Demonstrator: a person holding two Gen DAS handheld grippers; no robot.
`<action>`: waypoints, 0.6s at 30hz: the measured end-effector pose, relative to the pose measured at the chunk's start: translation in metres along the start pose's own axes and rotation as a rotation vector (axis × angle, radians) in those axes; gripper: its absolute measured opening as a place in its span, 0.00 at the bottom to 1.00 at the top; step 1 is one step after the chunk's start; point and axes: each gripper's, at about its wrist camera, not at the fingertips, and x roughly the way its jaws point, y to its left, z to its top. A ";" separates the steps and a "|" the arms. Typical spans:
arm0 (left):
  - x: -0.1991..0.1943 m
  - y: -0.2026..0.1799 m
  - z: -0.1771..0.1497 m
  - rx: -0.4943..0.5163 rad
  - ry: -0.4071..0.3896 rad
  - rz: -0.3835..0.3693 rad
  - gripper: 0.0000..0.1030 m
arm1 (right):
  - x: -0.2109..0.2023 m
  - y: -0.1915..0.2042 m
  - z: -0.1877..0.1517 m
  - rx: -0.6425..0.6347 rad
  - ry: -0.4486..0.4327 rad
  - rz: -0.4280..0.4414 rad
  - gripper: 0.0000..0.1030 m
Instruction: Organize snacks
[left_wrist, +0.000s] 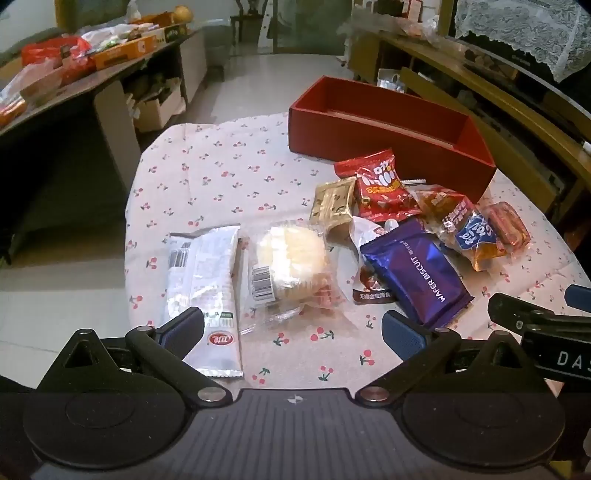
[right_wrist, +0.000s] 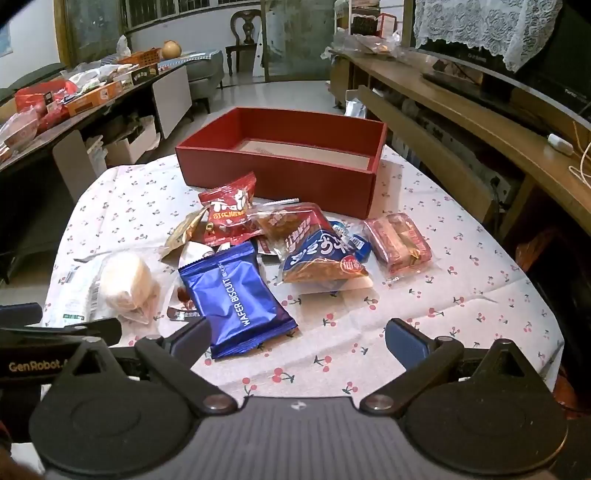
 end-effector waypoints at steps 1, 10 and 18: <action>0.000 -0.001 0.000 0.004 -0.001 0.001 1.00 | 0.000 0.000 0.000 0.006 0.008 0.006 1.00; 0.002 -0.005 -0.009 0.021 -0.014 0.001 1.00 | 0.003 0.002 -0.002 0.001 0.010 0.003 1.00; 0.006 0.000 -0.004 0.005 0.017 0.000 1.00 | 0.007 0.001 -0.001 -0.005 0.019 0.000 1.00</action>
